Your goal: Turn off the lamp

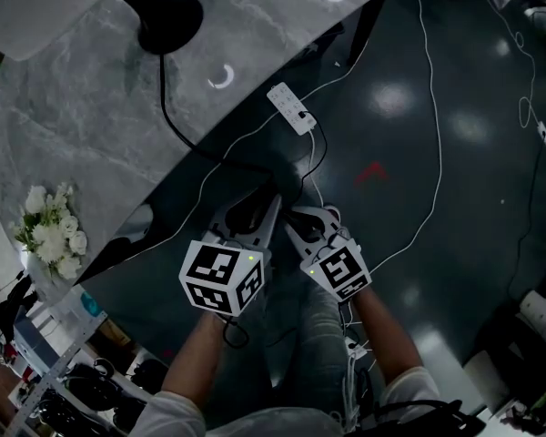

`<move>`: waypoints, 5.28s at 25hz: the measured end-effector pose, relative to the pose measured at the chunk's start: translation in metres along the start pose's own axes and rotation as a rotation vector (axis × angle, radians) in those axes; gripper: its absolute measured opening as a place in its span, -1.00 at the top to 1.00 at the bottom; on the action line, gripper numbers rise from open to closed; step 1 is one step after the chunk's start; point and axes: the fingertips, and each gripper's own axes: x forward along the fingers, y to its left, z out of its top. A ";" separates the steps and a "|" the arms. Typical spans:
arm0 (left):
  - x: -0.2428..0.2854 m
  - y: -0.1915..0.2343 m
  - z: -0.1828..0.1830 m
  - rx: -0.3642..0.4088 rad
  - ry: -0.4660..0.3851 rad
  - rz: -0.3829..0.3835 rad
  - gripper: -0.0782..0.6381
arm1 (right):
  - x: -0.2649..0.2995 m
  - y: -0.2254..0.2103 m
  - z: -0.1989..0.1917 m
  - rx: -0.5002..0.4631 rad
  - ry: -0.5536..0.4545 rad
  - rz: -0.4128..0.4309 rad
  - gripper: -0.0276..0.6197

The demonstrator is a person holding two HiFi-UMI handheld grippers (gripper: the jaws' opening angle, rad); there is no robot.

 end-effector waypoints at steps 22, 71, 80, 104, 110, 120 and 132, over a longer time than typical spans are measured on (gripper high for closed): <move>-0.030 0.032 -0.027 0.036 -0.018 0.210 0.75 | 0.012 -0.023 -0.014 0.105 0.010 -0.088 0.87; -0.075 0.006 0.042 -0.034 -0.113 0.213 0.76 | -0.037 -0.030 0.061 0.427 0.009 -0.348 0.91; -0.133 -0.015 0.107 -0.007 -0.181 0.232 0.76 | -0.076 -0.007 0.155 0.503 -0.069 -0.343 0.91; -0.230 -0.067 0.201 0.117 -0.403 0.295 0.76 | -0.146 0.034 0.286 0.321 -0.214 -0.353 0.91; -0.231 -0.071 0.195 0.082 -0.406 0.321 0.76 | -0.156 0.038 0.290 0.292 -0.200 -0.340 0.92; -0.232 -0.072 0.188 0.026 -0.405 0.379 0.76 | -0.164 0.037 0.296 0.250 -0.170 -0.306 0.91; -0.256 -0.064 0.167 -0.040 -0.419 0.493 0.76 | -0.146 0.051 0.299 0.185 -0.110 -0.214 0.91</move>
